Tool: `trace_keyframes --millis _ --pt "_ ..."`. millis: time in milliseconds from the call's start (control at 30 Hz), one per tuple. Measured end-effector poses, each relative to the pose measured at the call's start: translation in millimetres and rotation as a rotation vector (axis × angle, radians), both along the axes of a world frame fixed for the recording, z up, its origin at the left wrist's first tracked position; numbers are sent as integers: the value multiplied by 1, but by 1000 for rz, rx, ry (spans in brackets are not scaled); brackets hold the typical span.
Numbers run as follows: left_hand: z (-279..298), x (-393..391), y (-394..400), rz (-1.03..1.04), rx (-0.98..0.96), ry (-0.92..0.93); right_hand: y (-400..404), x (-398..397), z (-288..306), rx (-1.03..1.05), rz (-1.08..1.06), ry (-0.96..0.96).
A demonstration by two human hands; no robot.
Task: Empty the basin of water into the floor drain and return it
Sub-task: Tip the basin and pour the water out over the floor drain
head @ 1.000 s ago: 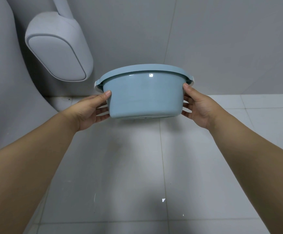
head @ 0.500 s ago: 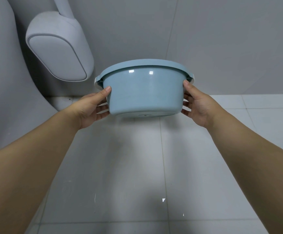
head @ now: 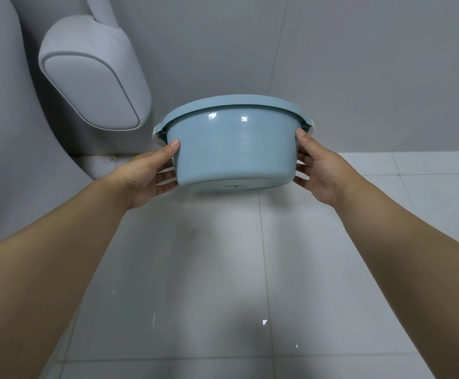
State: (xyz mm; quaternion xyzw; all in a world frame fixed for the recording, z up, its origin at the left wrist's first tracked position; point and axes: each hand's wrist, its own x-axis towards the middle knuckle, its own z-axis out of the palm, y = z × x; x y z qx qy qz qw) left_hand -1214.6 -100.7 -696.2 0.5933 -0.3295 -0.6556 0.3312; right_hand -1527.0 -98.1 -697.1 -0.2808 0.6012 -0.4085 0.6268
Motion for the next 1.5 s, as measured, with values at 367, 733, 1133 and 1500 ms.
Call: trace_keyframes --millis 367,733,1133,1500 --pt "1 0 -3 -10 13 -31 0 0 1 7 -5 -6" --pt "9 -5 -7 40 16 -52 -4 -1 4 -36 12 -32" --pt "17 -8 -6 105 0 -16 -6 1 8 -48 38 -33" --pt "19 -9 -7 129 2 -6 -8 4 10 -63 8 -29"
